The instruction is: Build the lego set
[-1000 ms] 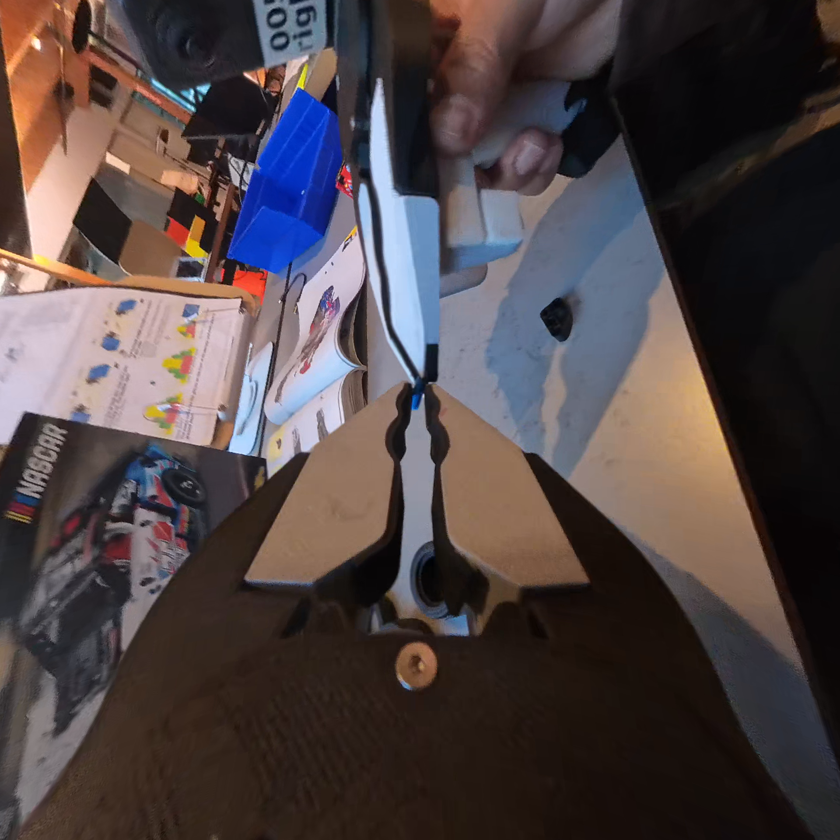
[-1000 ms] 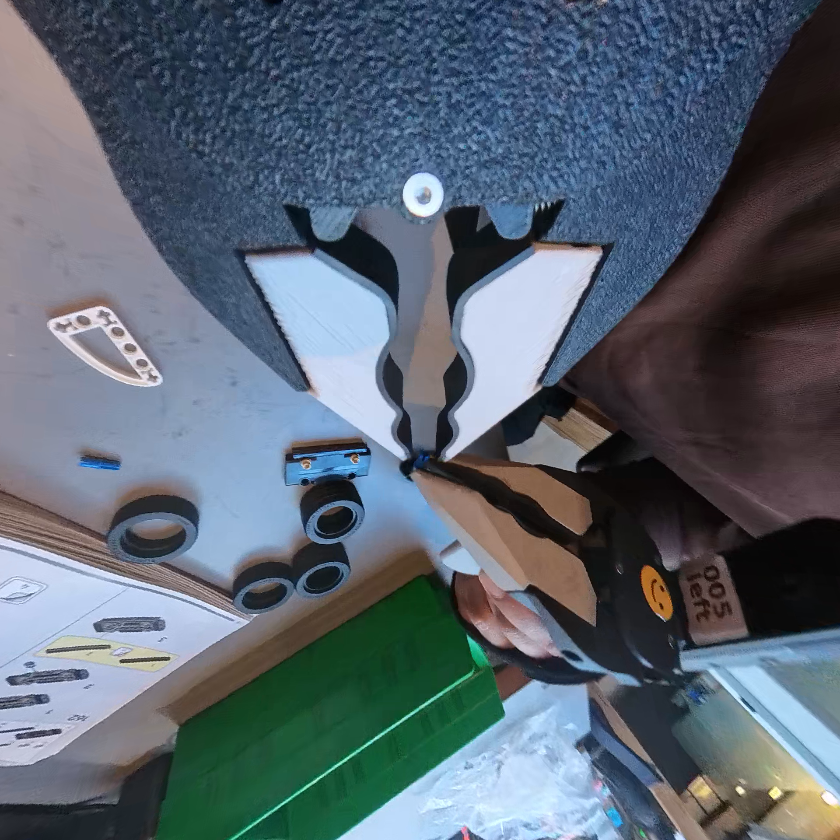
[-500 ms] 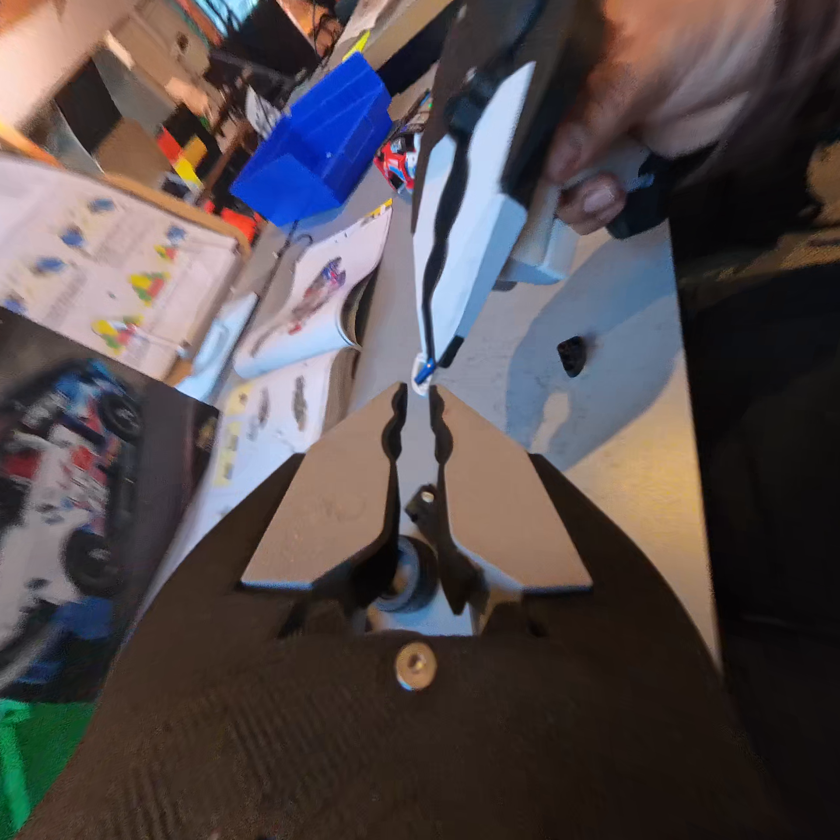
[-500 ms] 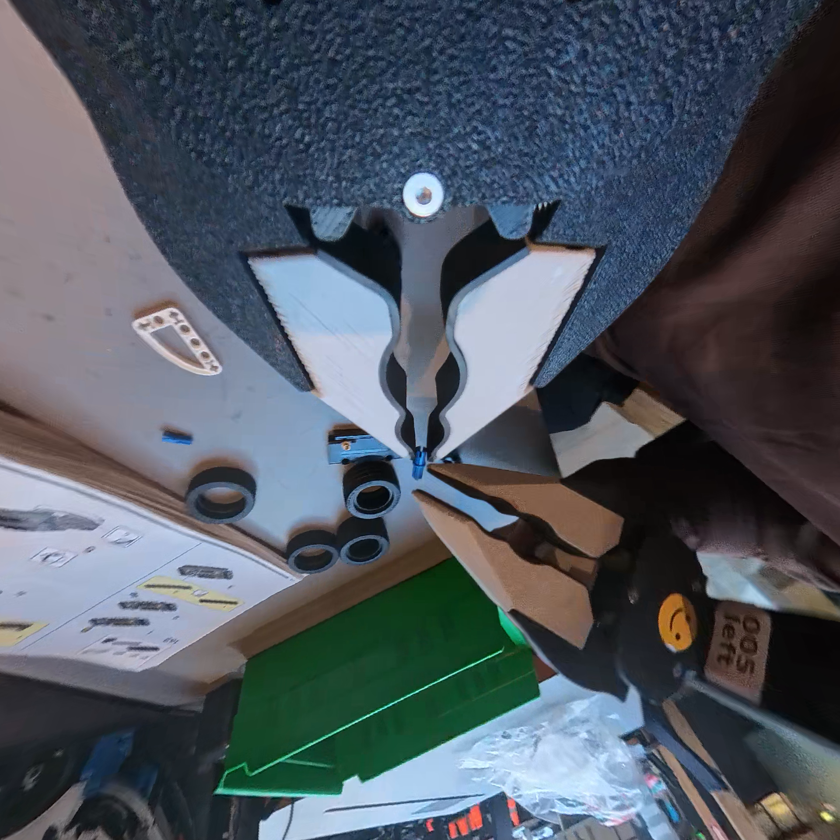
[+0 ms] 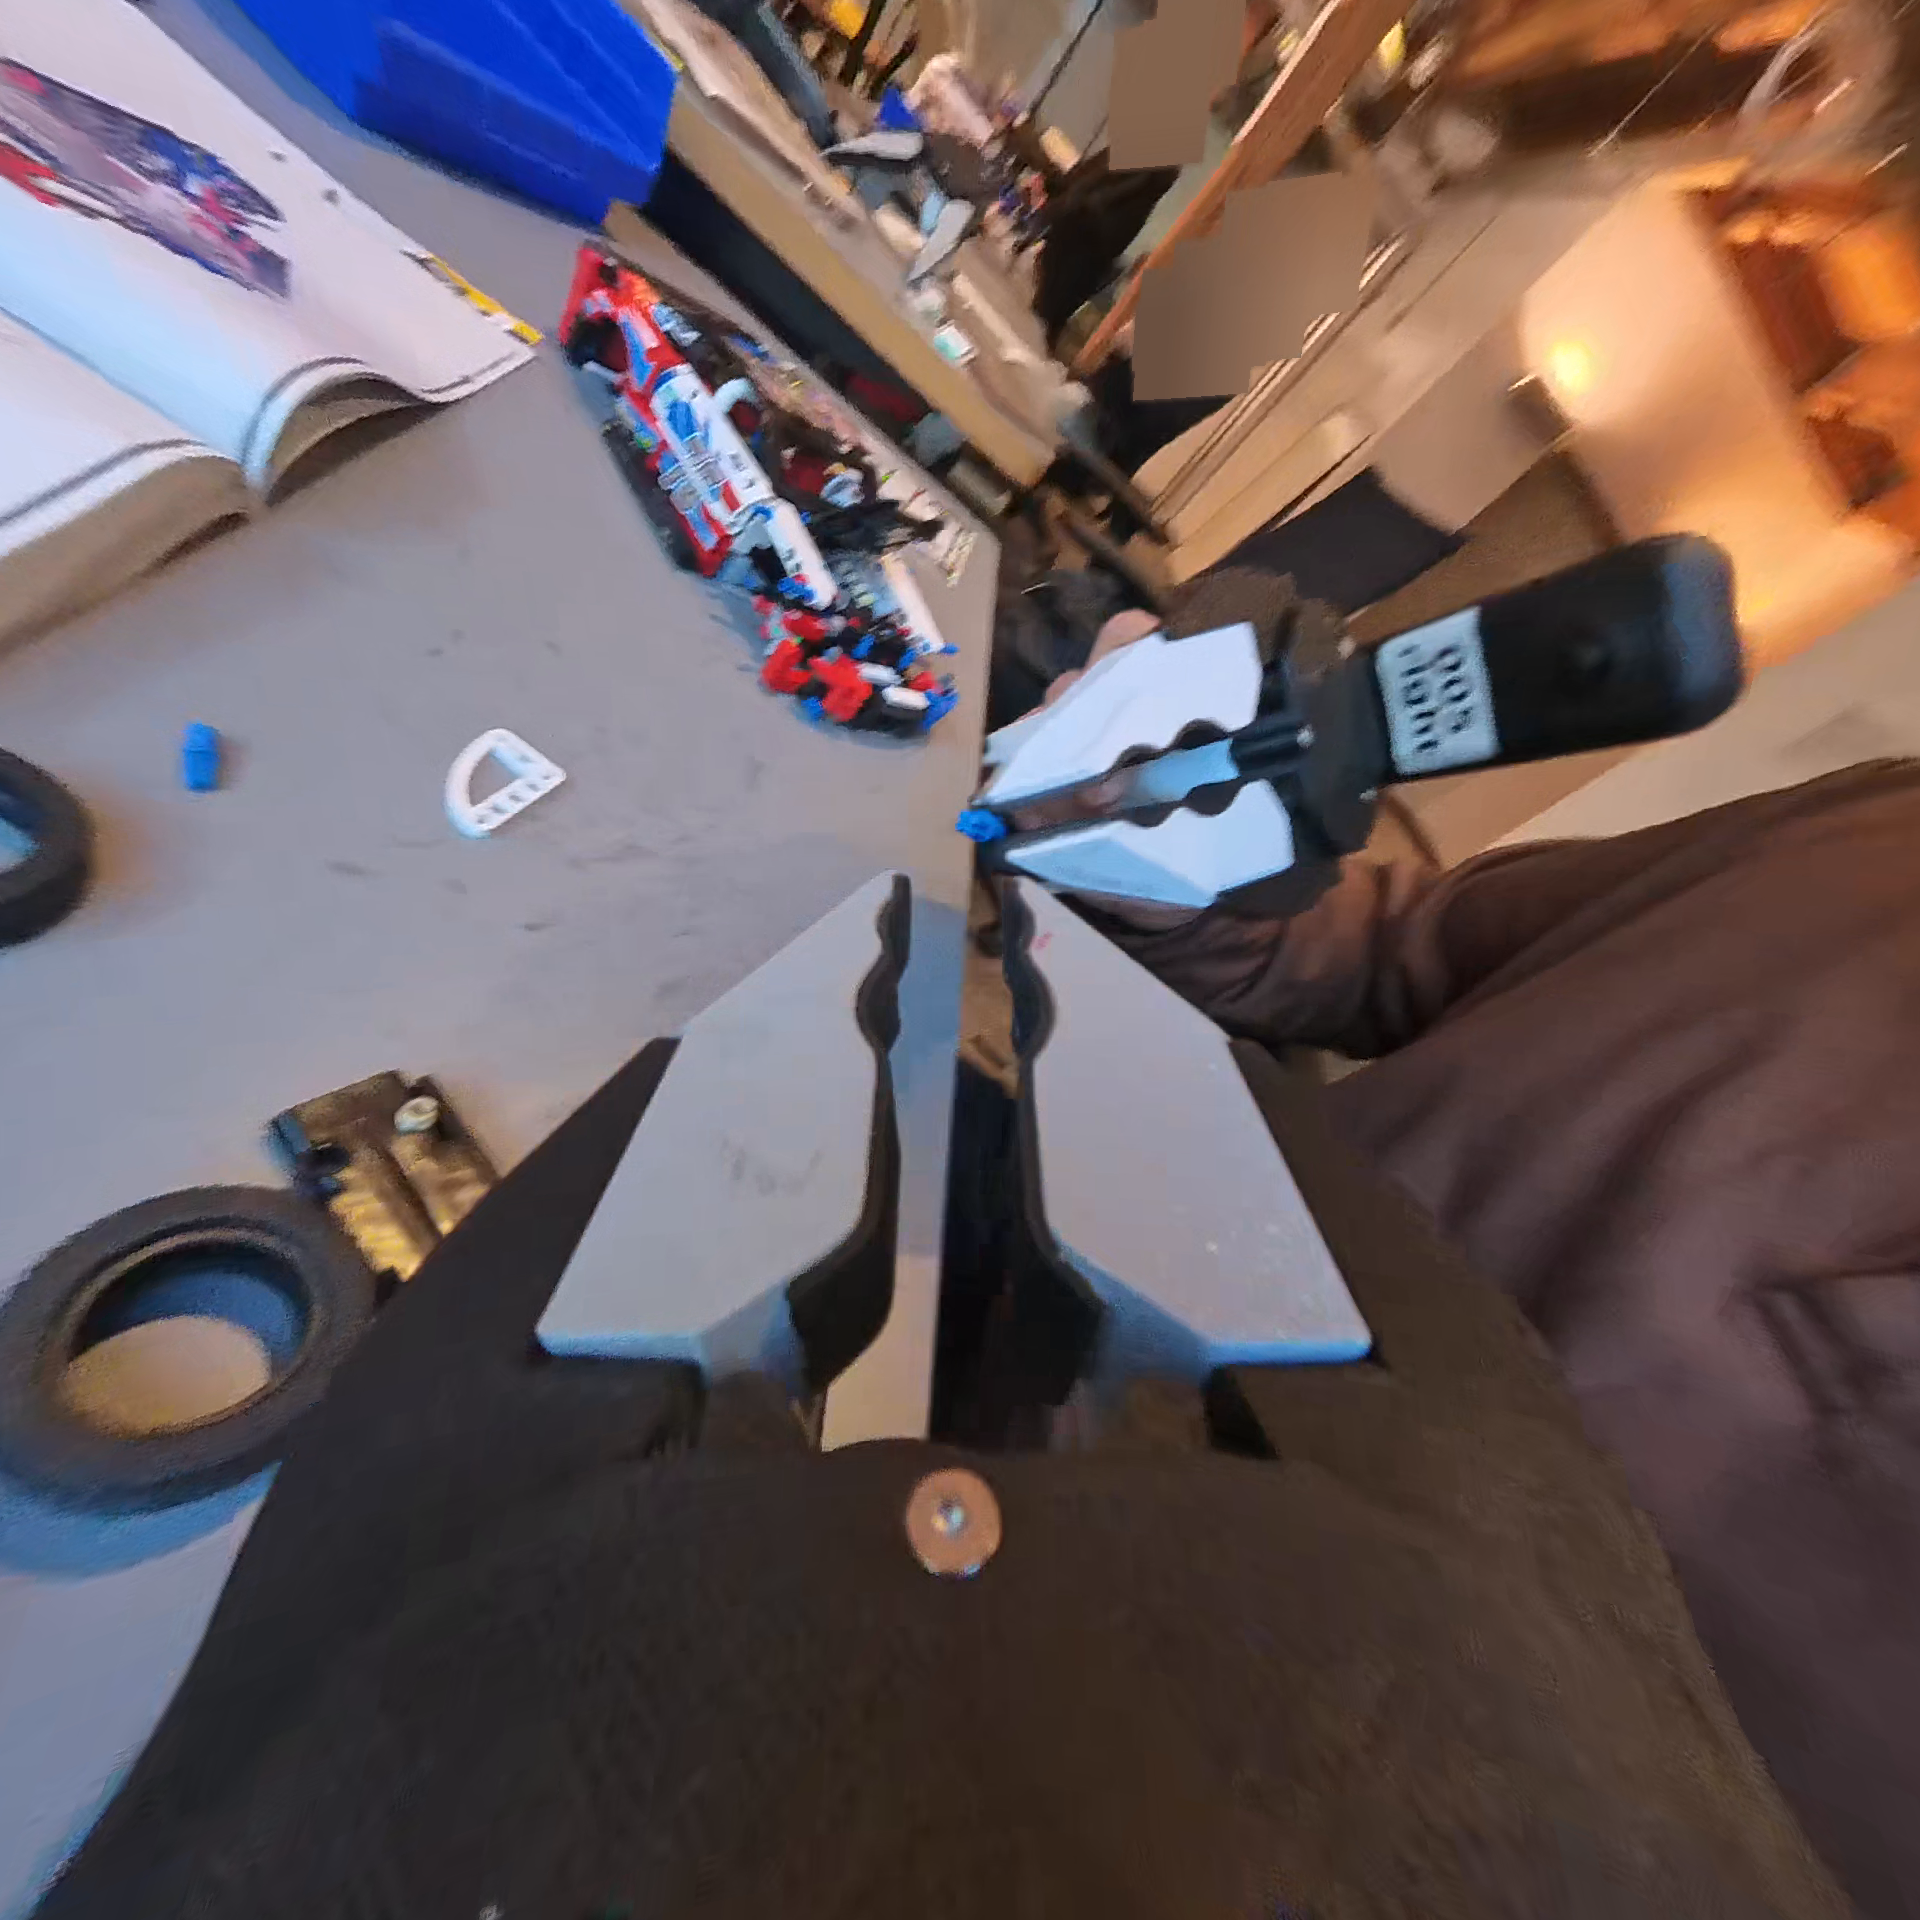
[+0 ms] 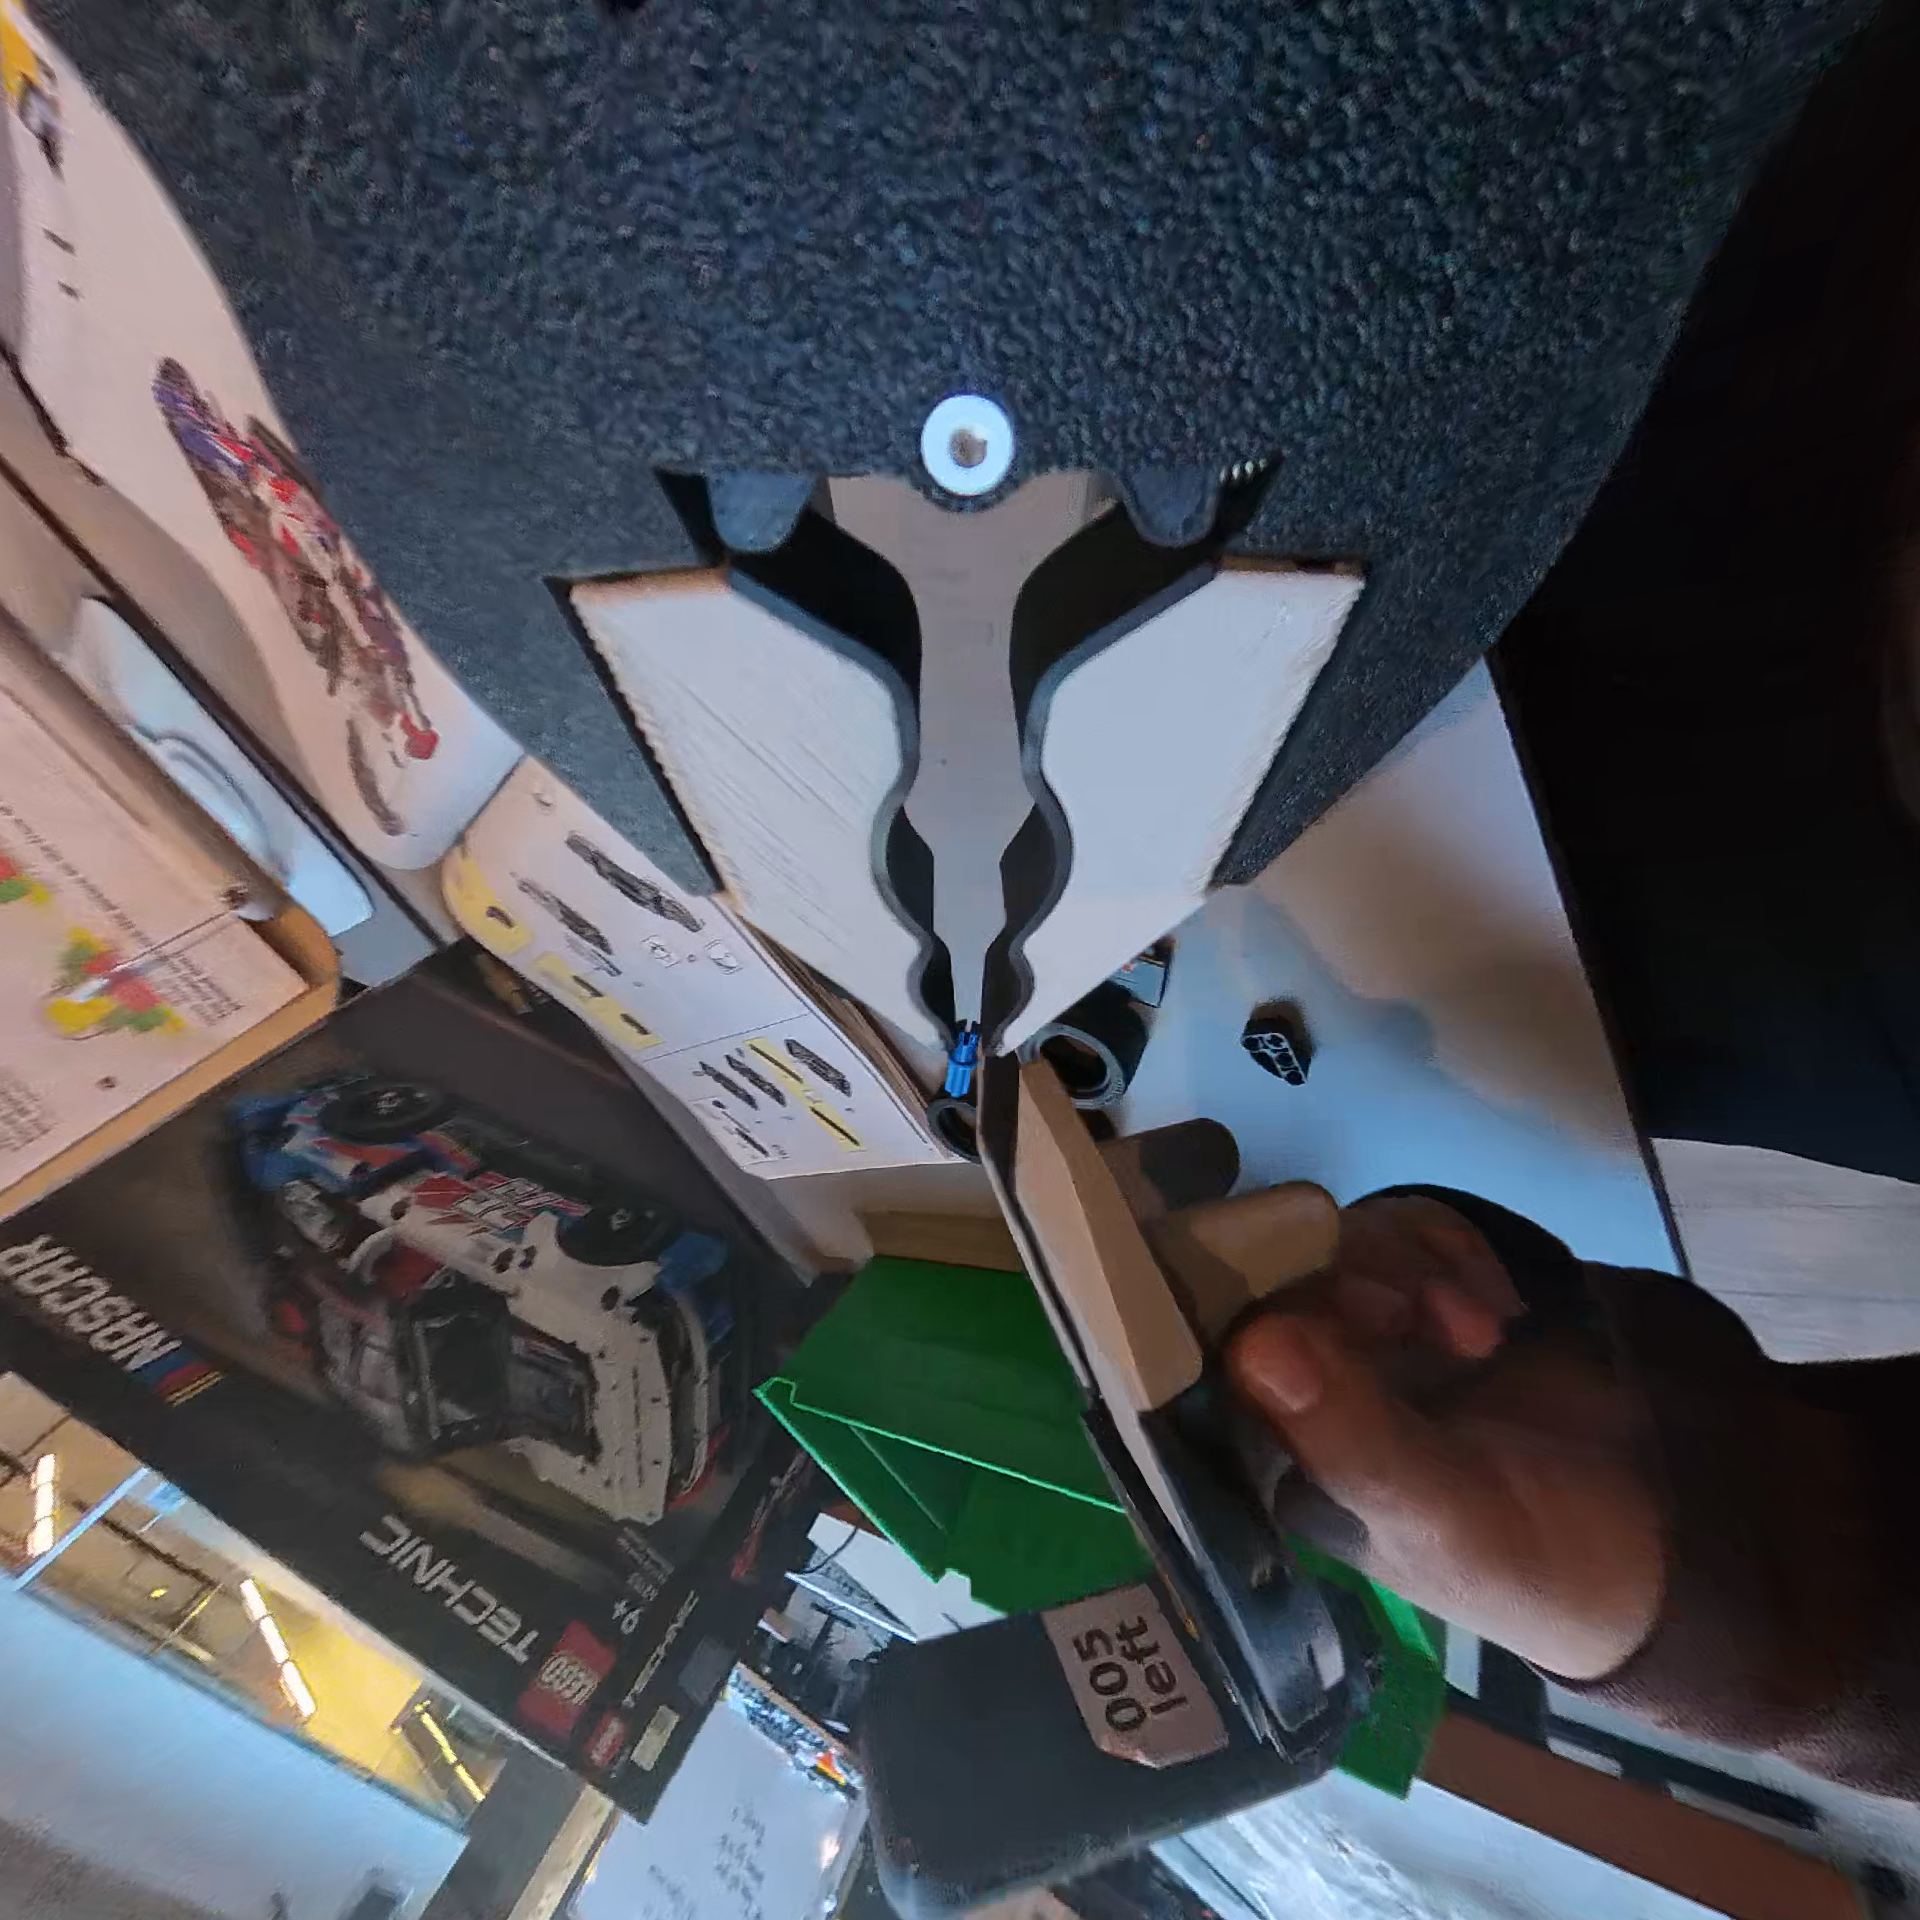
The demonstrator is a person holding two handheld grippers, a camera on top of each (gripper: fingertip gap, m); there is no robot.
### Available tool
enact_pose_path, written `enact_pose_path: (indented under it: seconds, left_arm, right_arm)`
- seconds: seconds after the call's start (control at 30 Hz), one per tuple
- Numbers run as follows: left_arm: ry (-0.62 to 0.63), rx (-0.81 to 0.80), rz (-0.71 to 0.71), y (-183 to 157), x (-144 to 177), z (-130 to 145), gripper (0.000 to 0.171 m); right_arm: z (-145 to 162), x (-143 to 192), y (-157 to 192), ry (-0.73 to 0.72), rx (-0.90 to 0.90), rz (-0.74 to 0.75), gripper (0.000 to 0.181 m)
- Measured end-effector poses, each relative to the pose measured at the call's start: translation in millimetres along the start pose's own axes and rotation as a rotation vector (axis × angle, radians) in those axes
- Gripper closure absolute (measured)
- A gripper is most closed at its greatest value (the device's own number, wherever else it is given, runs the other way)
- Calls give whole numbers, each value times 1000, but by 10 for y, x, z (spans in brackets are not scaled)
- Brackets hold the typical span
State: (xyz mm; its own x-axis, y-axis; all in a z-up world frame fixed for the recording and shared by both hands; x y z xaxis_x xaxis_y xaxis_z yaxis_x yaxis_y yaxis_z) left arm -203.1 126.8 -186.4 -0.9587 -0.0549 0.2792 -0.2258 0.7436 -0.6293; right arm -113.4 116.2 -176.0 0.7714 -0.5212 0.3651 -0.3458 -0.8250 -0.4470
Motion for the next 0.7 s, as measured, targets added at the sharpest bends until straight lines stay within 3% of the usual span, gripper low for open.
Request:
enact_pose_path:
  seconds: [0.17,0.37,0.7]
  left_arm:
    - [-58,73,126,-12,-5,-37,158]
    - [-65,88,149,9,-38,-53,169]
    - [-132,130,172,40,-72,-114,171]
  right_arm:
    - [-7,10,34,6,76,57,177]
    - [-13,6,47,3,101,85,177]
    - [-5,-9,-18,5,36,130,178]
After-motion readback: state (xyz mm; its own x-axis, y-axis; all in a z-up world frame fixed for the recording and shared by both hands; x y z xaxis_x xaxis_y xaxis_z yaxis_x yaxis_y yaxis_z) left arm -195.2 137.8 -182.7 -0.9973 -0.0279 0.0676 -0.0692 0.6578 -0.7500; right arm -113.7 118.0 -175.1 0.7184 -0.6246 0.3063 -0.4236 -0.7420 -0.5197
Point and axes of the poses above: each gripper's, where its closed fingertips meet, x back along the fingers, z out of its underside, y = z × x across the jaws, the point moved 5 cm from there along x, back along the fingers, and after that the axes turned 9 degrees about y, right-handed, at the moved point
